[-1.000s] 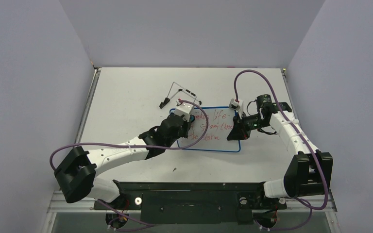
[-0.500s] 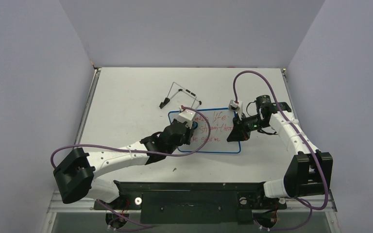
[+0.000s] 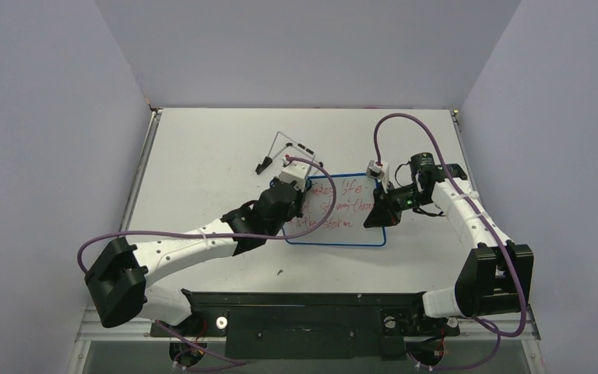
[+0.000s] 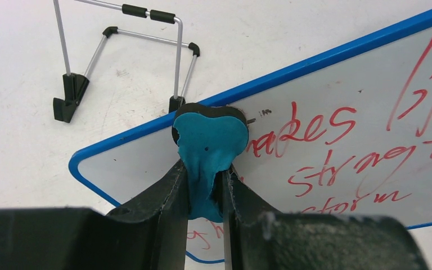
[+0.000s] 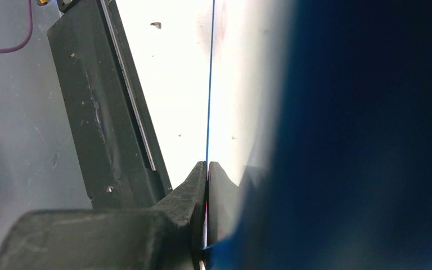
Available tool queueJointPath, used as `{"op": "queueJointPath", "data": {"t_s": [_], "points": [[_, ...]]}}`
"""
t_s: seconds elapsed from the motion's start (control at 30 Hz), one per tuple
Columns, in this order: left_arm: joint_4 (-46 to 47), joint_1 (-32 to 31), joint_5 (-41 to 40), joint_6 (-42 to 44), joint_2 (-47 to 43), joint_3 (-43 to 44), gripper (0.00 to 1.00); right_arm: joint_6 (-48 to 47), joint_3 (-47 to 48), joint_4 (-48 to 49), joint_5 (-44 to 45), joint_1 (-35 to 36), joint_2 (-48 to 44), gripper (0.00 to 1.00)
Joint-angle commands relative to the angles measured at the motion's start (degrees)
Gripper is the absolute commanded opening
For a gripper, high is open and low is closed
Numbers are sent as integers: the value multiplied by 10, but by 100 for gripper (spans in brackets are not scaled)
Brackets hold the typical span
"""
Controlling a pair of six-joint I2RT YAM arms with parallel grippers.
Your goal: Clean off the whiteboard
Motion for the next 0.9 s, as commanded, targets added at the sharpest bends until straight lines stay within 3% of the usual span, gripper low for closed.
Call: {"op": "queueJointPath", "data": {"t_s": [0.0, 0.4, 0.73, 0.87], "points": [[8, -25, -18, 2, 4, -3, 0, -38, 18, -25, -24, 11, -6, 0], [-7, -62, -55, 7, 35, 16, 0, -39, 18, -26, -23, 11, -4, 0], [-27, -7, -68, 41, -12, 27, 0, -40, 19, -27, -24, 12, -4, 0], [-27, -12, -79, 39, -14, 23, 0, -40, 19, -27, -24, 11, -5, 0]]}}
